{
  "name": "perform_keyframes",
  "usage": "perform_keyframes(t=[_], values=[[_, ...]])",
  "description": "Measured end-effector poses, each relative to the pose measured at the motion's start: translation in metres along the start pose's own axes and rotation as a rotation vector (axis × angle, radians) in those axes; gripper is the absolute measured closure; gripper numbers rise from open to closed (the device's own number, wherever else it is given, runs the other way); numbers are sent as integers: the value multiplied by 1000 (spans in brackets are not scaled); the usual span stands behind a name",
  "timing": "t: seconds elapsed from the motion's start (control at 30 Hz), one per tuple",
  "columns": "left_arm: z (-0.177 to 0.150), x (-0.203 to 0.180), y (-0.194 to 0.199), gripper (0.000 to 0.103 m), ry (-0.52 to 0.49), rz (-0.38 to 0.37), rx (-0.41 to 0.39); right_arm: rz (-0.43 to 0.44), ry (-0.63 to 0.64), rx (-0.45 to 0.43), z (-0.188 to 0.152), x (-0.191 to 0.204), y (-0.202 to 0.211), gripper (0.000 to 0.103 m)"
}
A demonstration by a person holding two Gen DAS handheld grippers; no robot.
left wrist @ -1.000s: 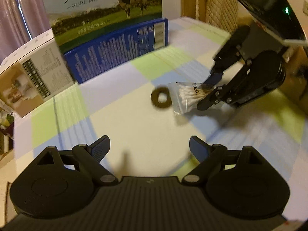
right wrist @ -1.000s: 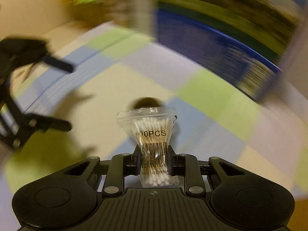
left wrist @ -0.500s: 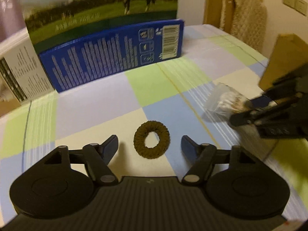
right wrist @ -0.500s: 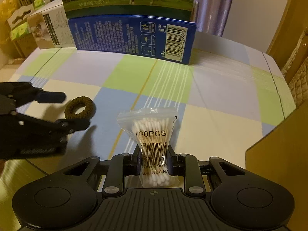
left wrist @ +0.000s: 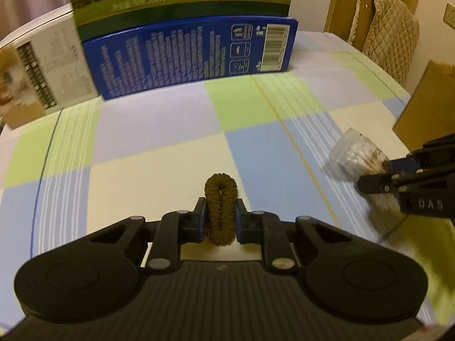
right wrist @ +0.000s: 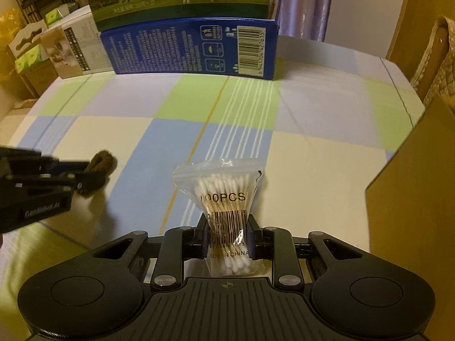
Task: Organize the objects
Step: 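Grasp the dark brown fuzzy ring with the left gripper, then carry the brown ring and cotton-swab bag toward the cardboard box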
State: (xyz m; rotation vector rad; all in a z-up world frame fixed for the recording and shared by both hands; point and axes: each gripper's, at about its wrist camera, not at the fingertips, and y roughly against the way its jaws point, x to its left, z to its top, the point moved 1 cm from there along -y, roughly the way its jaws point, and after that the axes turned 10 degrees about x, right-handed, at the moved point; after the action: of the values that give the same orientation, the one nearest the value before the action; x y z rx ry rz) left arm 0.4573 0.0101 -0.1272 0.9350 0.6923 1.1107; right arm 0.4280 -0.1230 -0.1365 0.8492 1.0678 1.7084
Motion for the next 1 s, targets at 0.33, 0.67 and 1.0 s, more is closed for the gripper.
perform_keyframes(t=[0.33, 0.67, 1.0], values=[[-66, -9, 52, 88, 92, 37, 41, 30, 4, -19, -70, 23, 42, 81], [-143, -51, 127, 88, 174, 10, 30, 39, -68, -71, -150, 34, 117, 81], [-181, -99, 205, 88, 189, -3, -51, 26, -92, -135, -209, 39, 191, 81]])
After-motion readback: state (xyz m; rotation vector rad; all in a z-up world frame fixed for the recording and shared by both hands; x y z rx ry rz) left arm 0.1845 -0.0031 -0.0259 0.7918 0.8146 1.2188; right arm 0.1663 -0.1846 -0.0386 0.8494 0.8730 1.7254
